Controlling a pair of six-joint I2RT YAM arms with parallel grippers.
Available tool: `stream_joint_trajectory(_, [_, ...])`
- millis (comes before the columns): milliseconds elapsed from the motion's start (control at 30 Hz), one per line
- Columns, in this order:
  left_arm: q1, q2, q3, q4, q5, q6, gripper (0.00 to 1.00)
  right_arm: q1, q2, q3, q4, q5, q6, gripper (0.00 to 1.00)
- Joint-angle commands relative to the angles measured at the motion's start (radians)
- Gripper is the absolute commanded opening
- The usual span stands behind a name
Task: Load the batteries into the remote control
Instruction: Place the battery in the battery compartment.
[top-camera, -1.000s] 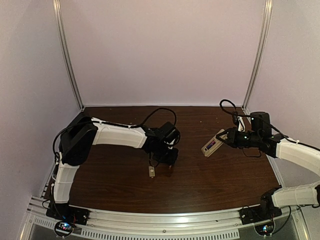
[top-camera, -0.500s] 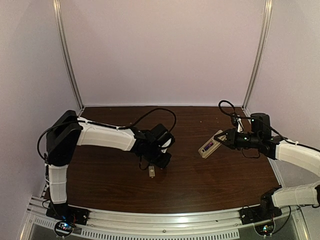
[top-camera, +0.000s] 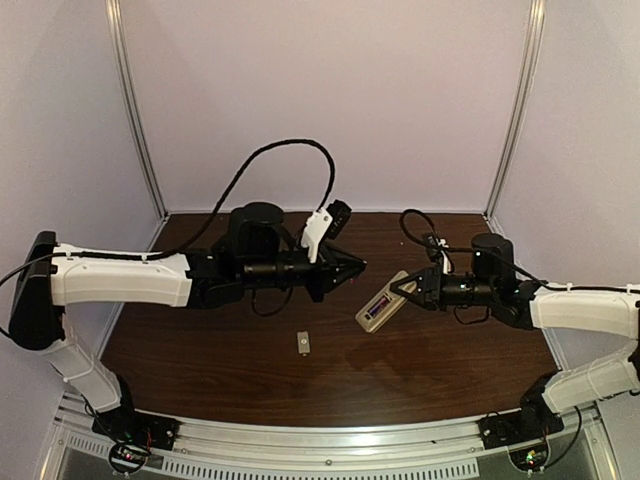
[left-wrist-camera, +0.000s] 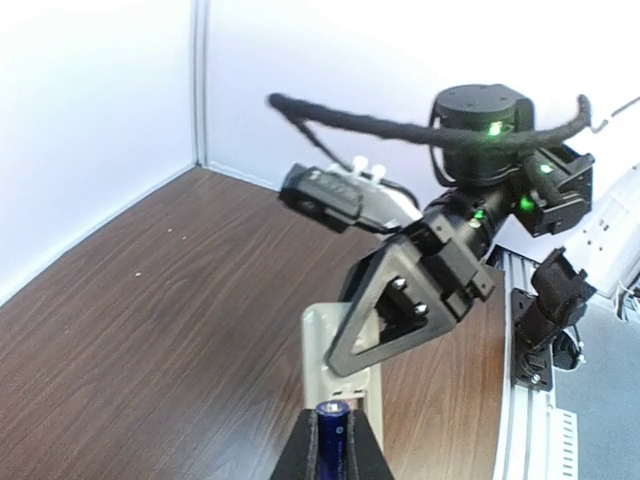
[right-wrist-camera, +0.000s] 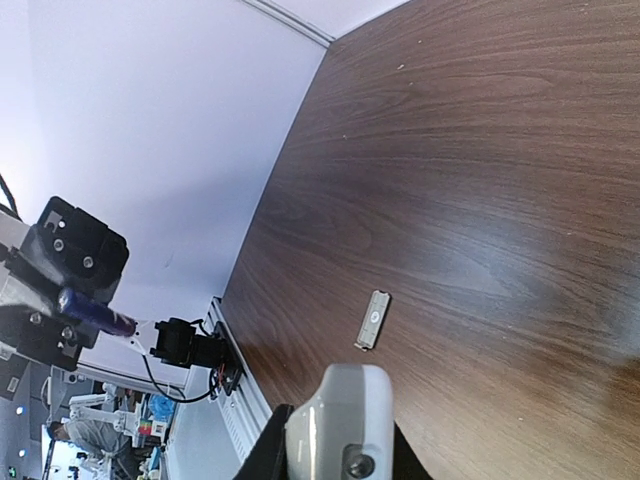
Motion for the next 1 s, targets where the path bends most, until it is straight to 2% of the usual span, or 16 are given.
stream_joint_trajectory(0, [-0.039, 0.024, -0.018, 0.124, 0.075, 0.087, 0.00, 0.054, 0.044, 0.031, 0.157, -0.001, 0.101, 0.00])
stream_joint_trajectory(433, [-0.080, 0.052, -0.029, 0.123, 0.060, 0.143, 0.00, 0.128, 0.091, 0.063, 0.289, -0.021, 0.197, 0.00])
stream_joint_trajectory(967, [-0.081, 0.054, -0.078, 0.135, -0.034, 0.149, 0.00, 0.149, 0.089, 0.074, 0.307, -0.043, 0.215, 0.00])
